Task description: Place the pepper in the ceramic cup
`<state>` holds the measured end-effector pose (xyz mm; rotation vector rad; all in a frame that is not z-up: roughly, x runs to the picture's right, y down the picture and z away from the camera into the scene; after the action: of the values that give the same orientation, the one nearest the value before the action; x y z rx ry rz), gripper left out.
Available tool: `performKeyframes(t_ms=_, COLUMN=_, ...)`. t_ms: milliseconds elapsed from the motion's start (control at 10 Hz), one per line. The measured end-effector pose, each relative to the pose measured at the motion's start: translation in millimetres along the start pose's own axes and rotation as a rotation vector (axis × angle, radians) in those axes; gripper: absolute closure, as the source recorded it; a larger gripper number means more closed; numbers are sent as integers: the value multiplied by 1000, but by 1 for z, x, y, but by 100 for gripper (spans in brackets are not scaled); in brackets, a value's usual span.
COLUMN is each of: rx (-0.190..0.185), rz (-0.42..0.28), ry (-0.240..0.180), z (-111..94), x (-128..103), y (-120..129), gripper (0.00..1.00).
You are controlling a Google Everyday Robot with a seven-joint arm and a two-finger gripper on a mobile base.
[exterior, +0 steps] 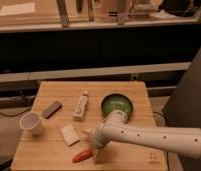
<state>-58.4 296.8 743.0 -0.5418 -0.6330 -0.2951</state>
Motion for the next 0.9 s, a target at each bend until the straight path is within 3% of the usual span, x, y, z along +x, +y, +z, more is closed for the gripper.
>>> performKeyframes(t_ms=900, rx=-18, rz=6, ry=-99, z=18, x=2, y=-4, gripper=20)
